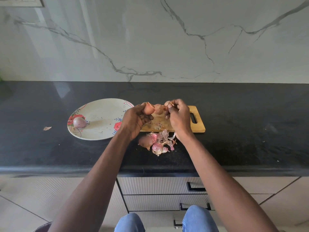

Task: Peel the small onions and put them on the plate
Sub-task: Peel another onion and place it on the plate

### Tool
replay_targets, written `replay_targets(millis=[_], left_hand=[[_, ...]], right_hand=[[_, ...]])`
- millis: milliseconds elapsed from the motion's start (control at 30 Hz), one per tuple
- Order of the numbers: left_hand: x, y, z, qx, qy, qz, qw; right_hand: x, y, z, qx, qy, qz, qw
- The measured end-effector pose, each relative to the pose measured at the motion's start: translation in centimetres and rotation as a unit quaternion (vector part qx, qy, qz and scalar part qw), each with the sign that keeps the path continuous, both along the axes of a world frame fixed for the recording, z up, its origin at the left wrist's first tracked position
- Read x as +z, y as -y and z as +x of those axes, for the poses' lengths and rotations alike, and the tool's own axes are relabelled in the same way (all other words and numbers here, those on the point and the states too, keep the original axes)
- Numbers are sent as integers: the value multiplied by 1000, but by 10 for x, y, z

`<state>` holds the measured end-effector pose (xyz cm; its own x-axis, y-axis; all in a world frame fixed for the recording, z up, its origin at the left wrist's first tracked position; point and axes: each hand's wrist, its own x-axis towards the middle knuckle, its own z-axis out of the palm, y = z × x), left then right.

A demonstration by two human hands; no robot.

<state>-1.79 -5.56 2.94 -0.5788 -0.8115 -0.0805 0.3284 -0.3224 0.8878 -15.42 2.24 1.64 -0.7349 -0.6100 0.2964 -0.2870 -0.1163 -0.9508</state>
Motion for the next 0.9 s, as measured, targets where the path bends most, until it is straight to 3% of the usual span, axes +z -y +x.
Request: replay_targets(millis=[200,367,500,900], left_hand=[[-4,6,0,30,9,-2,1000],[-6,10,0,59,6,-7,998],[-7,9,1,44,3,-15,999],[-6,3,1,-34,5,-27,999]], right_hand=[[9,-10,3,94,55,-9,994],[1,-9,6,120,-151,124,973],[-4,-4,5,66,-226,54,970],[-3,-2,6,45,-205,26,977]])
